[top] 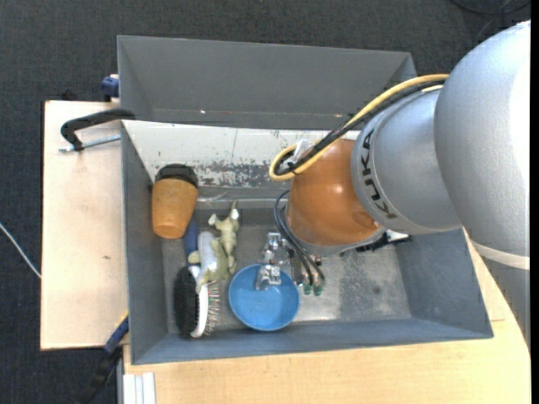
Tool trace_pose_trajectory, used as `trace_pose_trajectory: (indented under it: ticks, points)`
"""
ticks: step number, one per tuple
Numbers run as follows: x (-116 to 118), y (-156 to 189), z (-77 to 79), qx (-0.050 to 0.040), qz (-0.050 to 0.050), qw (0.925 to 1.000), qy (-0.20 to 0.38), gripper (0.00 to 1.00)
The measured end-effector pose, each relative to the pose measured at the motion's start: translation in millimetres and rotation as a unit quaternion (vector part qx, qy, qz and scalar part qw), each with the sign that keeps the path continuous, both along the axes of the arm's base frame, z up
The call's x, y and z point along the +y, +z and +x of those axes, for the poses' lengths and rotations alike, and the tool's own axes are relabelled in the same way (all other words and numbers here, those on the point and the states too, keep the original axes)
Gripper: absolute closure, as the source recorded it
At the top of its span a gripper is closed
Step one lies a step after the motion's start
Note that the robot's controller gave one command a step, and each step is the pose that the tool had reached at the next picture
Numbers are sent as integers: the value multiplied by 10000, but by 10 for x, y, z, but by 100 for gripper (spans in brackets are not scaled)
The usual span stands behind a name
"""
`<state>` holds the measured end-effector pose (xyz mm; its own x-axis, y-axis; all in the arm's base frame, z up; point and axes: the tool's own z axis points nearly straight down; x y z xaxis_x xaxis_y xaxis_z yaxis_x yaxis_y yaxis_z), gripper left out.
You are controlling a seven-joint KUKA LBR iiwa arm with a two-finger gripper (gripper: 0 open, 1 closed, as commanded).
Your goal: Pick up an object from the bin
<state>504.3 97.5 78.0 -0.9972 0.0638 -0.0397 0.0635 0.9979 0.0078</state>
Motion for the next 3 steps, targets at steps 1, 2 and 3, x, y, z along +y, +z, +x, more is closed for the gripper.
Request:
trace_pose_trajectory:
  ticks: [1,2,3]
  points:
    - [8,354,40,126,-8,9999,-3,100]
    - [19,739,58,153,-10,9999,0,100]
    - [29,936,72,162,-12,9999,5,100]
